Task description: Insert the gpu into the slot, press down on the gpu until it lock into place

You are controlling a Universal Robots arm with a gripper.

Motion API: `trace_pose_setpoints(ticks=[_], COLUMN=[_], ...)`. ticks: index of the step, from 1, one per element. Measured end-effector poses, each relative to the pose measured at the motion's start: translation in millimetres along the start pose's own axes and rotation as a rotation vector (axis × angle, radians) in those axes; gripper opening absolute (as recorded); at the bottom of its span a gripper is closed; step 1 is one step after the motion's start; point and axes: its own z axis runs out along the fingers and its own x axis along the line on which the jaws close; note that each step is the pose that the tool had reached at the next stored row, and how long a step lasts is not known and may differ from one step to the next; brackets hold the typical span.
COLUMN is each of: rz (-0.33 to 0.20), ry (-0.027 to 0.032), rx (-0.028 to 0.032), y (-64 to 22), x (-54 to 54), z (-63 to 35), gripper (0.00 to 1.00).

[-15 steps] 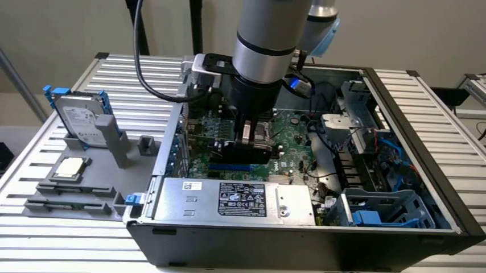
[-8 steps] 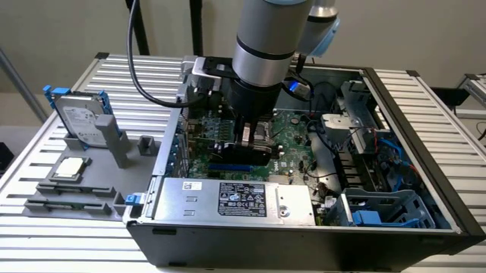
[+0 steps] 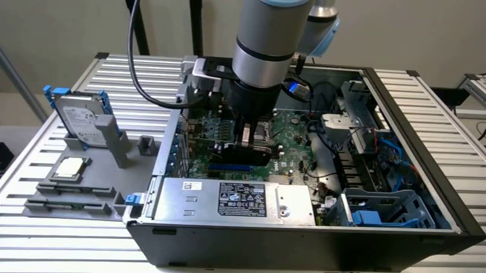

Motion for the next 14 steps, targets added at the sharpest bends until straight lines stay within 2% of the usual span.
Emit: trace_pose_setpoints(ticks=[10,14], rz=[-0.001,-0.001], ry=[0.0031,0.0096], rx=[-0.0014,-0.0010], y=[0.6,2.0], x=[-0.6,-2.3], z=[2.6,3.9], gripper=[0.26,0.26])
